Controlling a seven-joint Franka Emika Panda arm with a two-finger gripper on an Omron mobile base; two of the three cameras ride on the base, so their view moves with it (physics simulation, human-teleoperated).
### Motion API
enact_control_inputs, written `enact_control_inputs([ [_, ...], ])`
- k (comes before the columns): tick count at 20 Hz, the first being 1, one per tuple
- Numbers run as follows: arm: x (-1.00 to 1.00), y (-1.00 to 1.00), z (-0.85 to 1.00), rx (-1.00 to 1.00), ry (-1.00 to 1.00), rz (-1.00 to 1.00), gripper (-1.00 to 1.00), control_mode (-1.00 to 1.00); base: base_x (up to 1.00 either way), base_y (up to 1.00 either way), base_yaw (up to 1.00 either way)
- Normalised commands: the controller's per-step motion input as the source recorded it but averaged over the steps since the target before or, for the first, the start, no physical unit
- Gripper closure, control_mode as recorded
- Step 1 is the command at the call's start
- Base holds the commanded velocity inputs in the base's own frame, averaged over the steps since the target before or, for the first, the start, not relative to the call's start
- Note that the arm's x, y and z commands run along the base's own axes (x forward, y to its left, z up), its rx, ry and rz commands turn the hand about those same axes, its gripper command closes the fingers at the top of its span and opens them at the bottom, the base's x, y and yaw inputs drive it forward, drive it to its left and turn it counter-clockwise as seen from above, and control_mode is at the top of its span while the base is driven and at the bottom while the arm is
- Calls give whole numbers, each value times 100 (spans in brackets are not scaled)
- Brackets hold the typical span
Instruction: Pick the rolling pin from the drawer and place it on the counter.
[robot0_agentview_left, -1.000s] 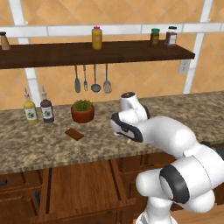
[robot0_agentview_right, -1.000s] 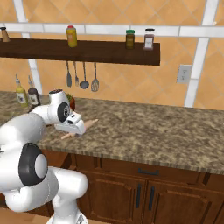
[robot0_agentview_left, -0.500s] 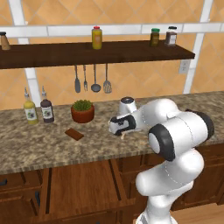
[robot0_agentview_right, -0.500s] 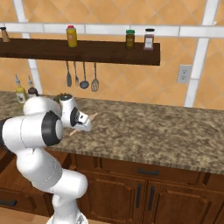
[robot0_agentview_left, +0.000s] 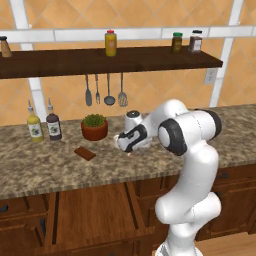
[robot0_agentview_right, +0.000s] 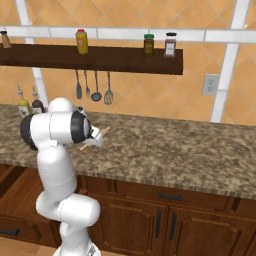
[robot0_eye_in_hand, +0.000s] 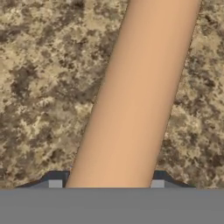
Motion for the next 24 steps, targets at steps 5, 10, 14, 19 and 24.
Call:
enact_control_inputs([
  [5, -3, 0, -2, 0, 0, -2, -100, -100, 0, 0, 0],
  [10, -67, 0, 36, 0, -10, -2, -100, -100, 0, 0, 0],
  [14, -94, 39, 75, 0, -8, 0, -100, -100, 0, 0, 0],
  [19, -90, 39, 95, 1, -2, 0, -100, -100, 0, 0, 0],
  [24, -91, 6, 65, 8, -20, 0, -100, -100, 0, 0, 0],
])
